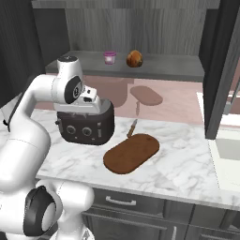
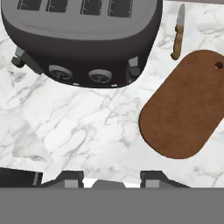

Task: Pick the bread, place it on the cutting board, pick the jam, place it on the counter, and close the cabinet.

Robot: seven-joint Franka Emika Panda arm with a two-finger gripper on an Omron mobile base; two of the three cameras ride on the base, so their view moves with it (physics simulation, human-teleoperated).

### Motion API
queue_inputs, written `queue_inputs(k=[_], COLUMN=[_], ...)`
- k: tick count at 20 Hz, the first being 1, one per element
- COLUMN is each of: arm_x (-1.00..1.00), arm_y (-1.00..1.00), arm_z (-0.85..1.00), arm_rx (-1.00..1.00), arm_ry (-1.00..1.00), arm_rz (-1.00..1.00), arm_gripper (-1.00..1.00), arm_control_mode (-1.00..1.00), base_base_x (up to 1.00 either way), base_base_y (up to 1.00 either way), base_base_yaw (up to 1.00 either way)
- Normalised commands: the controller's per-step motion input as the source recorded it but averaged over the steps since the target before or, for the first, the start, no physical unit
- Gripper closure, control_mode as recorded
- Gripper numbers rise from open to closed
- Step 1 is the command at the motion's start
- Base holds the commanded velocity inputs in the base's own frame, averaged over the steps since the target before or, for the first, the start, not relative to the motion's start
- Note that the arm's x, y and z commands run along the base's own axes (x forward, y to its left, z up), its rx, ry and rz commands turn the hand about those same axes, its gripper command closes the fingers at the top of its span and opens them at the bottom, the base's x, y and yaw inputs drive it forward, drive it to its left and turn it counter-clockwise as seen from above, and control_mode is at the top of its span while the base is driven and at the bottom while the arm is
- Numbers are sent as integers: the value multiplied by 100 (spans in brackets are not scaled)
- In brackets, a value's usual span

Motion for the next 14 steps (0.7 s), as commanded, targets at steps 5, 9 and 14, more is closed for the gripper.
queue_inputs(k=[5,9,14], arm_x=[-1,0,0], arm_y=[0,0,0], arm_z=[0,0,0], arm_rx=[0,0,0], arm_ry=[-1,0,-1], arm_rz=[0,0,0], arm_gripper=[-100,-100,-100], arm_control_mode=[-100,-100,-100], base_base_x=[0,0,0], base_base_y=[0,0,0], base_base_yaw=[0,0,0])
